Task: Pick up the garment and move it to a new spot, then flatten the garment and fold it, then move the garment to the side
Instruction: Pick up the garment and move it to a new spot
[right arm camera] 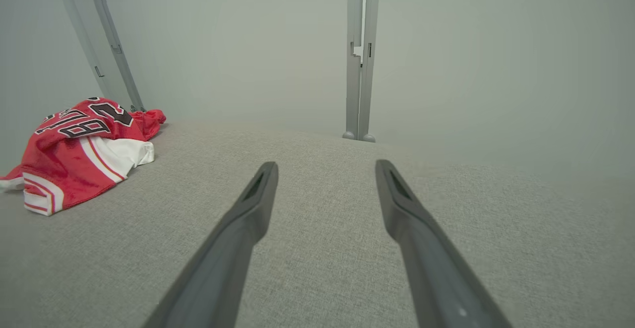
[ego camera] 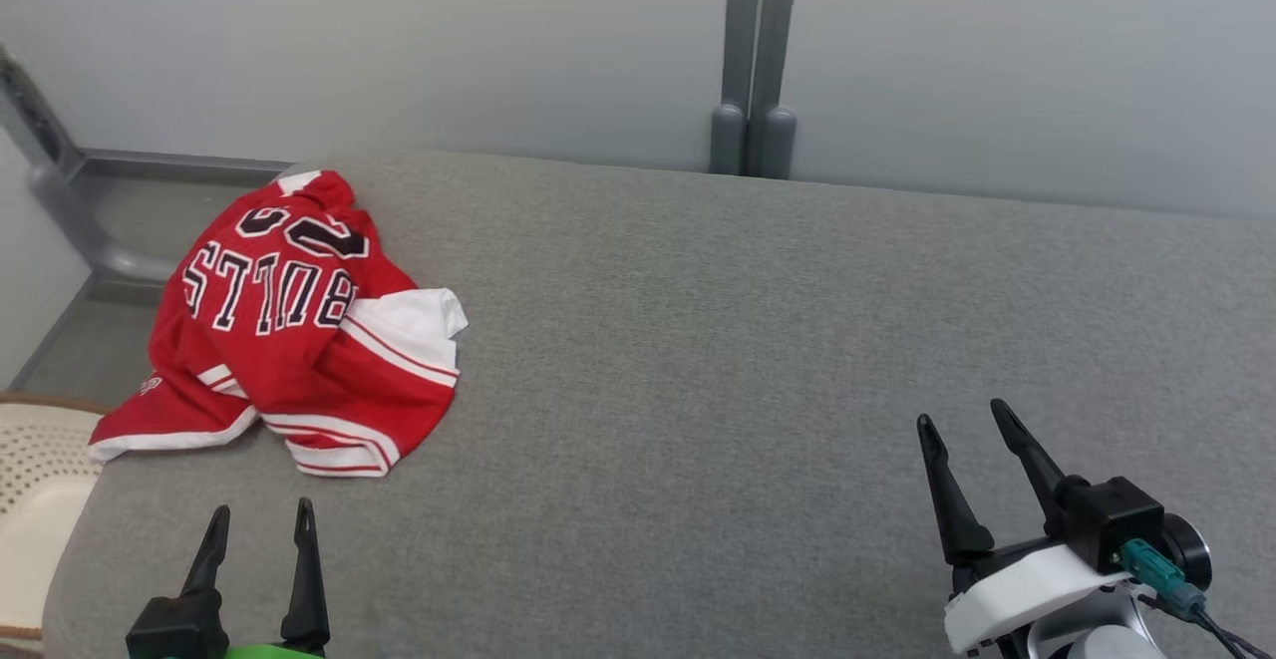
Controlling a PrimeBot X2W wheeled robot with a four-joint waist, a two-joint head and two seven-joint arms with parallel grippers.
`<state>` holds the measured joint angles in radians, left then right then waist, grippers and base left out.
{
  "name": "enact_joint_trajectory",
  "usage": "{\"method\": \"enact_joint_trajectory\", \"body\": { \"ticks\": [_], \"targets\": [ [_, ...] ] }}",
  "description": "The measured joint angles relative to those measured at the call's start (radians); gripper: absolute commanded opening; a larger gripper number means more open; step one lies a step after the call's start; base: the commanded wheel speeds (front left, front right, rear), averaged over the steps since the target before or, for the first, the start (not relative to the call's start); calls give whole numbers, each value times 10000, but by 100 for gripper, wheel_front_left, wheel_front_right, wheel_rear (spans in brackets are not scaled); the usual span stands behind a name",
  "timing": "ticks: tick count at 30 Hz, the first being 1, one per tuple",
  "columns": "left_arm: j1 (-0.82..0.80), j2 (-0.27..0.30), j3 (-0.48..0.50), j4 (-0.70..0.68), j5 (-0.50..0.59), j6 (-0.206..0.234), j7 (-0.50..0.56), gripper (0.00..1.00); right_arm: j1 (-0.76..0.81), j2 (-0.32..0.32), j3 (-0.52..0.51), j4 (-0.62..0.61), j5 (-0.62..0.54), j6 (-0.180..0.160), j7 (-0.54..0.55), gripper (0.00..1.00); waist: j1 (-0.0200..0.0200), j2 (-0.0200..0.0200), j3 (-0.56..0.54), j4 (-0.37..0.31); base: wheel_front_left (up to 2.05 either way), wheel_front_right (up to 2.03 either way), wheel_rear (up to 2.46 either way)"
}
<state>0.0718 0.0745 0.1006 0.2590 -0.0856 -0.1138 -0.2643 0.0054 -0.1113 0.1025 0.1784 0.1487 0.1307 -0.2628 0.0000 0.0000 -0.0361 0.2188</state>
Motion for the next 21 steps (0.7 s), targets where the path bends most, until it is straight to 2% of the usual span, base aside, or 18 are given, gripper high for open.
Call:
{"method": "enact_joint_trajectory", "body": {
  "ticks": [6, 12, 21],
  "targets": [
    [35, 0, 35, -115, -6, -6, 0, 100, -67, 65, 109, 31, 12, 0, 0, 100, 0, 0, -65, 725, 0, 0, 0],
    [-573, 138, -247, 479, -140, -71, 111, 100, -162, 46, 276, 8, 81, 0, 0, 100, 0, 0, 24, 783, 0, 0, 0],
    [-3551, 809, -562, 2612, -587, -109, 2661, 100, -865, -198, 472, -196, 98, 0, 0, 100, 0, 0, 776, 297, 0, 0, 0]
  ]
}}
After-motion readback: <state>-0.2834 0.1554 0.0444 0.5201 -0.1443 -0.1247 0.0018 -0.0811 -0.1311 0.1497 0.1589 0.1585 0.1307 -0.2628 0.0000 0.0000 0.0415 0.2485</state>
